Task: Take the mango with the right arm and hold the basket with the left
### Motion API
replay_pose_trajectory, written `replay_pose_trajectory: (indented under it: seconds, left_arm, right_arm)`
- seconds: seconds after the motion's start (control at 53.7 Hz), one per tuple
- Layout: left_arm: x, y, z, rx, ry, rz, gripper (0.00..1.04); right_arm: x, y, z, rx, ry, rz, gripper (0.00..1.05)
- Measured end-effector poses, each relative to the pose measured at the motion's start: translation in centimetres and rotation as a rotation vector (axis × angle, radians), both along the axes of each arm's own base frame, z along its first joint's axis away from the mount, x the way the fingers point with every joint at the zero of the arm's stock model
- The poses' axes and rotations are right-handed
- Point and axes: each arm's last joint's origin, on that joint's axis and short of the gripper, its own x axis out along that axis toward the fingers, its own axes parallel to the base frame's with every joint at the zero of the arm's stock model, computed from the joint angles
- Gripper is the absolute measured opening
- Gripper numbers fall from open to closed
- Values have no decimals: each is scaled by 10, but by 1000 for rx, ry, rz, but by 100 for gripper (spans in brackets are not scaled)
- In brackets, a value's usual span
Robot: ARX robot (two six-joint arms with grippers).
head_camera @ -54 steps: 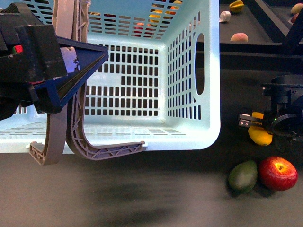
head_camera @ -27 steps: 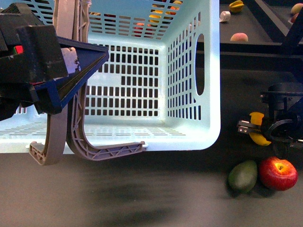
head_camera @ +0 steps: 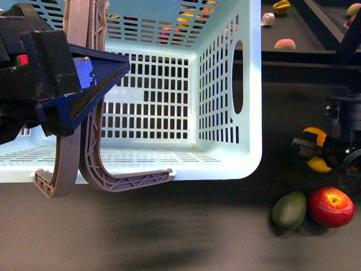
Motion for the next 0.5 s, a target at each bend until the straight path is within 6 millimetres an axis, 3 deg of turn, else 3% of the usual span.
replay_pose_trajectory:
  seconds: [0.224,0.503]
  left_arm:
    - [0,0,0,0,0,0,12]
    - [0,0,0,0,0,0,12]
  right_arm:
    - [-22,10,71,82,-138,44,59]
    - [-65,40,156,172,-279,175,59]
